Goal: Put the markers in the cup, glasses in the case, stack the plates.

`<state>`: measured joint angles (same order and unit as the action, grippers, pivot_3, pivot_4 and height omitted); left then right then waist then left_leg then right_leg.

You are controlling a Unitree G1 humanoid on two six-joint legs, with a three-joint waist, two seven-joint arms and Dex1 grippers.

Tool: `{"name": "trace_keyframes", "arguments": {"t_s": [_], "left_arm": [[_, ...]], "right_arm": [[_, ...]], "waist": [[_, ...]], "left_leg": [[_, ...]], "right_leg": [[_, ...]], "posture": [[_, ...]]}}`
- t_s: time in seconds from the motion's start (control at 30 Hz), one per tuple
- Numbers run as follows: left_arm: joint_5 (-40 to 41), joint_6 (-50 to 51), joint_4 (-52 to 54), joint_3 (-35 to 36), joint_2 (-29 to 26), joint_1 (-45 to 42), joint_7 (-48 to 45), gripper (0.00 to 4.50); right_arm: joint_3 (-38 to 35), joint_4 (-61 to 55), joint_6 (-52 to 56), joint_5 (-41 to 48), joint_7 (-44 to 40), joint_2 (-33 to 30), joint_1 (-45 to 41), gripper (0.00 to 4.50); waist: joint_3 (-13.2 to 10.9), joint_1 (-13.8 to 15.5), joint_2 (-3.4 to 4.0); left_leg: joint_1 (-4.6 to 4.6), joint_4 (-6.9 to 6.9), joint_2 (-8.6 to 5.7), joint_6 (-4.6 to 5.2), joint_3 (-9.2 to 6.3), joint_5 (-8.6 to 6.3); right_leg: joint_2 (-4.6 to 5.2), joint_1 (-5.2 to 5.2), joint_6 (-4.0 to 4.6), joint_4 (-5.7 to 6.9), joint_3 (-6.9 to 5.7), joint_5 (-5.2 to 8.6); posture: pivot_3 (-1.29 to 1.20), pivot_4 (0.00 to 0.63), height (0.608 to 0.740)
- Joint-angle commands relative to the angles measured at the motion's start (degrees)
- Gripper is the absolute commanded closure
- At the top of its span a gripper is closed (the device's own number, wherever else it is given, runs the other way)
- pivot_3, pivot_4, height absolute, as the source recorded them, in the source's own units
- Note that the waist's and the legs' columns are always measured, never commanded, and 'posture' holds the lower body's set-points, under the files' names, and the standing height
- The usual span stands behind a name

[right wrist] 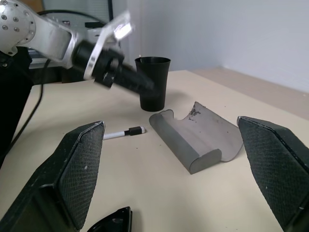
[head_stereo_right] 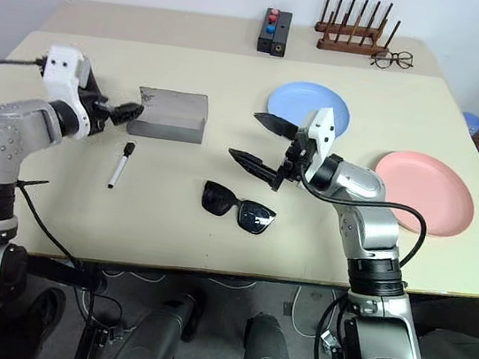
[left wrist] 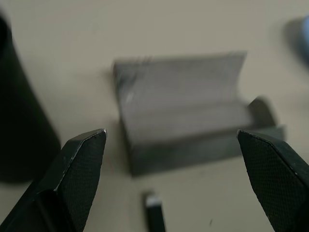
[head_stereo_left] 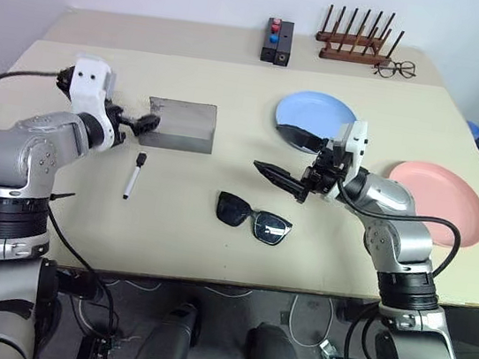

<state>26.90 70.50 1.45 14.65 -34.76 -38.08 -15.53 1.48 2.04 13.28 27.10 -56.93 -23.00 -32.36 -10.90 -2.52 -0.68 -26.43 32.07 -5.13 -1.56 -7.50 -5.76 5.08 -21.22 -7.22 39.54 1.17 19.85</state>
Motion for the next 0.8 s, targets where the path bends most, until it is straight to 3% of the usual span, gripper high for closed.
{"name": "trace_keyframes", "arguments": {"t_s": [0.03, 0.13, 0.37, 0.8], "left_arm": [[1.30, 9.66, -0.18, 3.43, 0.90, -3.32, 1.67, 0.03], [1.07, 13.18, -2.81, 2.72, 2.30, -5.17, 1.21, 0.03], [-0.93, 15.17, -11.05, -2.31, -0.95, -10.49, -1.56, 0.03], [-5.57, 6.32, -23.77, -15.32, -4.09, -16.11, -11.23, 0.03]], "right_arm": [[-0.26, -0.71, -1.49, -0.25, -0.07, 0.55, -0.70, 0.00], [-0.15, -0.79, -1.39, -0.13, 0.15, 1.16, -0.65, 0.00], [-0.11, -0.94, -1.73, -0.65, 0.45, 2.03, -0.07, 0.00], [-0.09, -1.65, -1.89, -1.04, 1.68, 2.37, 0.86, 0.00]], "waist": [[0.00, 0.03, 0.00], [0.00, 0.32, -0.01], [0.00, 0.15, -0.01], [0.00, 0.16, -0.01]], "left_leg": [[0.00, 0.00, 0.00, 0.00, 0.00, 0.00], [-0.01, 0.03, -0.01, -0.02, -0.02, 0.01], [-0.01, 0.02, -0.01, -0.05, -0.01, 0.02], [-0.02, -0.02, -0.01, -0.06, 0.00, 0.03]], "right_leg": [[0.00, 0.00, 0.00, 0.00, 0.00, 0.00], [0.00, 0.02, 0.00, -0.01, -0.03, 0.00], [0.00, 0.00, 0.00, 0.00, -0.02, 0.00], [0.02, -0.02, 0.00, -0.01, 0.00, 0.00]], "posture": [[0.00, 0.150, 0.740], [0.00, 0.150, 0.740], [0.00, 0.150, 0.740], [0.00, 0.150, 0.740]]}}
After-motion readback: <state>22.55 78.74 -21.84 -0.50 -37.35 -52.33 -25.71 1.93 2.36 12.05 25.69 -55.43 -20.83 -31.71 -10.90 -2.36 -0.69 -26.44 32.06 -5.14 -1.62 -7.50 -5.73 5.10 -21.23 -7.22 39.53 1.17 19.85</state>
